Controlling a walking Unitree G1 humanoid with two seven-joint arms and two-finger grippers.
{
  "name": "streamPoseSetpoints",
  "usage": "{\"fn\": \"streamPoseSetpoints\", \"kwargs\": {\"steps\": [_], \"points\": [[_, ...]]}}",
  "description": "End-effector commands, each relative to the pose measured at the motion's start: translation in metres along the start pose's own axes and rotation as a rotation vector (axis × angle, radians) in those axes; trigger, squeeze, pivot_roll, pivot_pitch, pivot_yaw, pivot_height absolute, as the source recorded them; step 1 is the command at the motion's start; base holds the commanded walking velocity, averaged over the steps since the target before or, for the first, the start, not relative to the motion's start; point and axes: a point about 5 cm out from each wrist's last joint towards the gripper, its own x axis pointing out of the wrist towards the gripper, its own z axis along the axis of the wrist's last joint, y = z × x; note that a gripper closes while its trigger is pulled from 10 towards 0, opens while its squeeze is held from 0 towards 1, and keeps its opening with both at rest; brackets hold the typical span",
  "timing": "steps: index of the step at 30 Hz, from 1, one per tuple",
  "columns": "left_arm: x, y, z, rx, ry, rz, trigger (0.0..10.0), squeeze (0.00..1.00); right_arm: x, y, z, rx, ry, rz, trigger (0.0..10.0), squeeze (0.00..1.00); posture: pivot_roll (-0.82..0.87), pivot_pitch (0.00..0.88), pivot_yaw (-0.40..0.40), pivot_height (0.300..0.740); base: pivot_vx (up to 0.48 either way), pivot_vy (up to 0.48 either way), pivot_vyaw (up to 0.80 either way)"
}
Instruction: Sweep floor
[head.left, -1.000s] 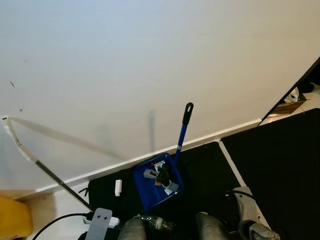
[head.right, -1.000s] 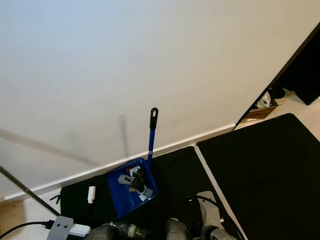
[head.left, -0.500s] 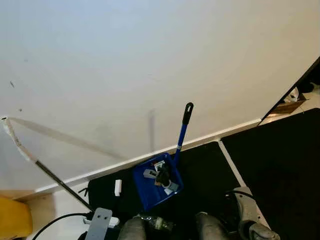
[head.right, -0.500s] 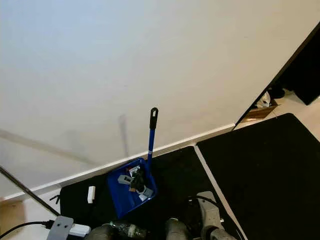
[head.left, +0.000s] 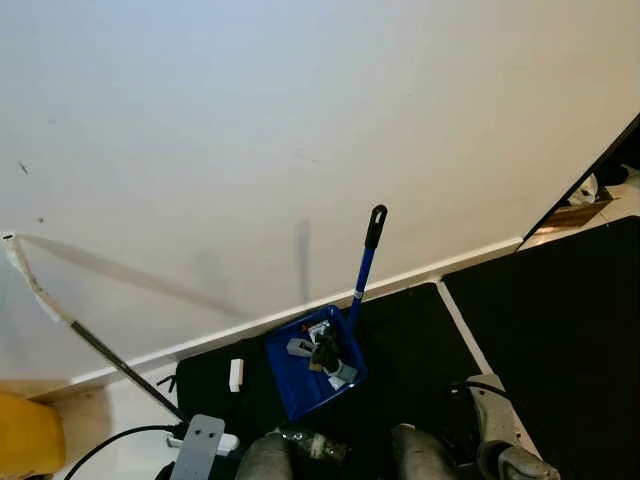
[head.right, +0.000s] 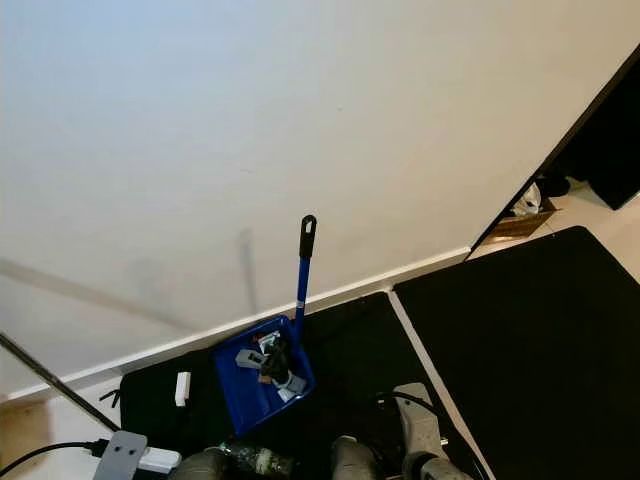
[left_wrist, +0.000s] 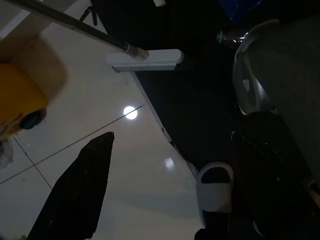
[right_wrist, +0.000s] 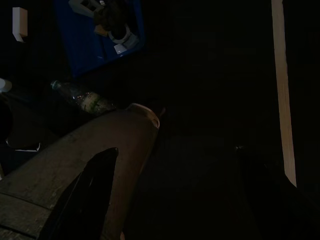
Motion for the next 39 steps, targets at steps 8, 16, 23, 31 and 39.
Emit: {"fn": "streamPoseSetpoints", "kwargs": {"steps": [8, 16, 23, 31, 39], "points": [[-0.0024, -0.0046, -0.0082, 0.003, 0.025, -0.013, 10.0, 0.00, -0.0023, 0.0004, -0.0098, 0.009, 0.036, -0.001, 10.0, 0.00, 0.01, 0.140, -0.031, 0.740, 0.000, 0.000, 0.00], [-0.0024, -0.0045, -0.0079, 0.007, 0.025, -0.013, 10.0, 0.00, -0.0022, 0.0007, -0.0096, 0.008, 0.036, -0.001, 10.0, 0.00, 0.01, 0.139, -0.029, 0.740, 0.000, 0.000, 0.00], [-0.0022, -0.0046, -0.0074, 0.008, 0.024, -0.014, 10.0, 0.00, -0.0019, 0.0009, -0.0090, 0.006, 0.035, -0.001, 10.0, 0.00, 0.01, 0.137, -0.030, 0.740, 0.000, 0.000, 0.00], [-0.0020, -0.0046, -0.0069, 0.007, 0.023, -0.014, 10.0, 0.00, -0.0017, 0.0008, -0.0082, 0.002, 0.034, 0.000, 10.0, 0.00, 0.01, 0.135, -0.031, 0.740, 0.000, 0.000, 0.00], [-0.0020, -0.0047, -0.0069, 0.001, 0.024, -0.014, 10.0, 0.00, -0.0016, 0.0008, -0.0079, 0.003, 0.032, 0.001, 10.0, 0.00, 0.01, 0.136, -0.032, 0.740, 0.000, 0.000, 0.00]]}}
